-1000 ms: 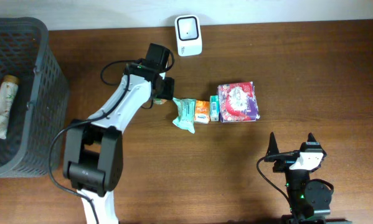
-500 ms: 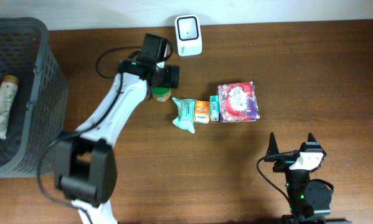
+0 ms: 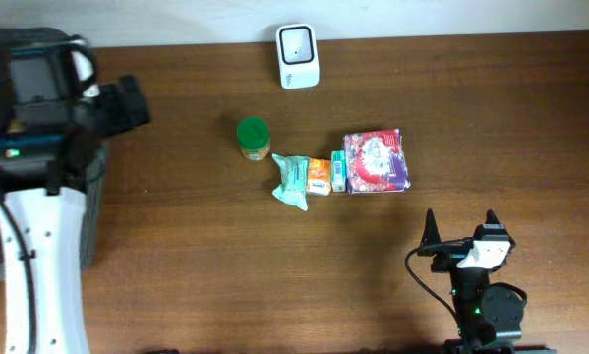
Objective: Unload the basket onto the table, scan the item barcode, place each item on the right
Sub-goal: 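Reach into the basket and grasp the white bamboo-print conditioner tube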
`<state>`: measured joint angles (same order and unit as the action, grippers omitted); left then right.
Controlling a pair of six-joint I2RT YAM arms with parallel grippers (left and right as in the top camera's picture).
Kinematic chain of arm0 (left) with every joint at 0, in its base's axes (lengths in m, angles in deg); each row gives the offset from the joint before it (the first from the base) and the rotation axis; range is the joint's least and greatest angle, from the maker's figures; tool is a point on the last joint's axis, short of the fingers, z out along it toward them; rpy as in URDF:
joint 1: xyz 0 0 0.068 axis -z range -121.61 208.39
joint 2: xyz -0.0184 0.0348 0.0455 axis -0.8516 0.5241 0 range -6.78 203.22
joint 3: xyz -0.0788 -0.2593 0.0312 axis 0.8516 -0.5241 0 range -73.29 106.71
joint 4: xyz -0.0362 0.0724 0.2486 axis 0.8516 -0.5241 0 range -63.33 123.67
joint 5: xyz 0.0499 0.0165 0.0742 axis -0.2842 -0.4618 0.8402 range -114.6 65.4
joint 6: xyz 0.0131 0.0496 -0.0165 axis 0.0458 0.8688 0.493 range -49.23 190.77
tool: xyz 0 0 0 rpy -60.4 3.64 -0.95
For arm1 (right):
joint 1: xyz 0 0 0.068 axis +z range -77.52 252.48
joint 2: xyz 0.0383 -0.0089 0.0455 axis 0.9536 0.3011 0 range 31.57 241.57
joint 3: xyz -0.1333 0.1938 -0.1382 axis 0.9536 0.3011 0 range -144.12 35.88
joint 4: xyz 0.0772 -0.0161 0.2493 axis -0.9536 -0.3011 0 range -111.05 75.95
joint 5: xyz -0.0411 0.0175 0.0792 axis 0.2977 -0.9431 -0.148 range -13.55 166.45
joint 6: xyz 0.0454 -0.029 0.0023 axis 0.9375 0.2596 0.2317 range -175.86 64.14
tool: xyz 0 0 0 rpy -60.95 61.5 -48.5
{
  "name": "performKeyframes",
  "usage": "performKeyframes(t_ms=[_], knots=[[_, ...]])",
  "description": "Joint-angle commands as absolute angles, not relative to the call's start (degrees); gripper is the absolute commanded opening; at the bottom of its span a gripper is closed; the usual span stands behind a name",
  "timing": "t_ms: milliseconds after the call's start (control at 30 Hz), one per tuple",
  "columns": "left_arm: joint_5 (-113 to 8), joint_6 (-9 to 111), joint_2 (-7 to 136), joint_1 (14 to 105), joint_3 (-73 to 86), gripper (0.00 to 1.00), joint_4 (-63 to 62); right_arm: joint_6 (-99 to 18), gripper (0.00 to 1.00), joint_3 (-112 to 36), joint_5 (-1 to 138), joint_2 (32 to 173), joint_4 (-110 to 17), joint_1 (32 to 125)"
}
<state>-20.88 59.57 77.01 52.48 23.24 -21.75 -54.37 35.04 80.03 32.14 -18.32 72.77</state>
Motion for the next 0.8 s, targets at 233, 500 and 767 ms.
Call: performKeyframes(t_ms=[233,500,767], knots=[[-29.3,52.9,75.7,35.8,23.3,0.99,-18.6,-54.1,0.99,35.6,80.1,31.8,-18.5,72.4],[-29.3,47.8,81.6,23.9,23.3,0.99,-16.7,-54.1,0.98,35.6,80.1,31.8,-18.5,72.4],[-16.6,60.9,95.0,23.6,23.3,0.97,-5.5,-54.1,0.99,35.6,80.1,31.8,-18.5,72.4]])
